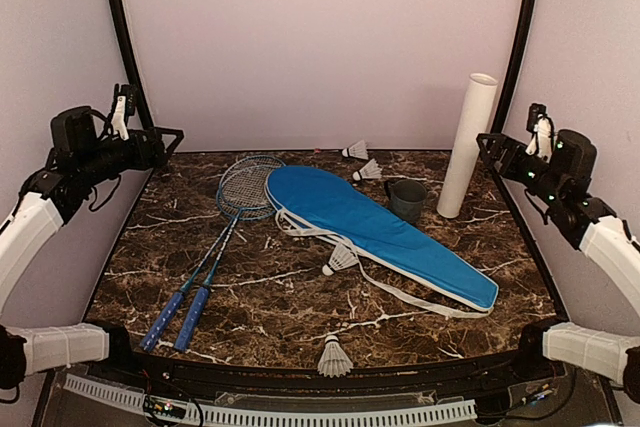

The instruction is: Pack up the badminton gear

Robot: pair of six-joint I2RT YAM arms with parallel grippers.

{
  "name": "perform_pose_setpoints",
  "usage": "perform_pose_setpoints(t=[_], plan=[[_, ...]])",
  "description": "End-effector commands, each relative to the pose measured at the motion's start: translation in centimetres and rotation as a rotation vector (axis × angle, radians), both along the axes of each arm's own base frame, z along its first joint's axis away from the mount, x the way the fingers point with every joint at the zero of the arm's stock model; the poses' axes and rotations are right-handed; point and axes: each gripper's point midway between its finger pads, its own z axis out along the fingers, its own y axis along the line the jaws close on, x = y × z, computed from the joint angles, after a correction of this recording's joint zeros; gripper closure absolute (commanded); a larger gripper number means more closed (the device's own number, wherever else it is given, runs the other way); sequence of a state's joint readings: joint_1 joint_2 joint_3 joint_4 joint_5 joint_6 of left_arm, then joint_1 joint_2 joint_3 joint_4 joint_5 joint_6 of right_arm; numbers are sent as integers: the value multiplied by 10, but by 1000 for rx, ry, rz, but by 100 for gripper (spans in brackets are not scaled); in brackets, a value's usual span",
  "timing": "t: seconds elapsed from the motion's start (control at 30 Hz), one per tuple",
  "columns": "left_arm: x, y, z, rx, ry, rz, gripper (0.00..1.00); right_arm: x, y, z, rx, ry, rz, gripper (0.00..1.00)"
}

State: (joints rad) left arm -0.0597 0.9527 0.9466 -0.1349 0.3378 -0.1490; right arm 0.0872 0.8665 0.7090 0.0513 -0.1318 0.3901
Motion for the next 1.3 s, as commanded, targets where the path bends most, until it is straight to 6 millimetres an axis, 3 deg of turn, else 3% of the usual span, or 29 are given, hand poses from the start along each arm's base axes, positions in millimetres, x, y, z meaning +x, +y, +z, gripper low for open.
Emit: perform_pose_setpoints(t=[0.0,0.27,0.5,0.77,0.97,1.27], plan=[[-1,-34,41,-47,-121,-157,6,12,5,38,-62,-74,-17,1],[1,-38,16,-6,-116,-196,5,51,20,74,-222,-135,-9,1],[-6,-30,15,21,-137,-153,4,86,14,112,-332,-212,-87,1],[-9,-31,16,17,-144,-157,3,115,12,109,-393,-207,-123,5],[-9,-32,14,9,-139,-162,3,119,14,103,-403,-223,-116,9],[-7,-32,10,14,-130,-161,3,122,15,95,-427,-223,-113,27]])
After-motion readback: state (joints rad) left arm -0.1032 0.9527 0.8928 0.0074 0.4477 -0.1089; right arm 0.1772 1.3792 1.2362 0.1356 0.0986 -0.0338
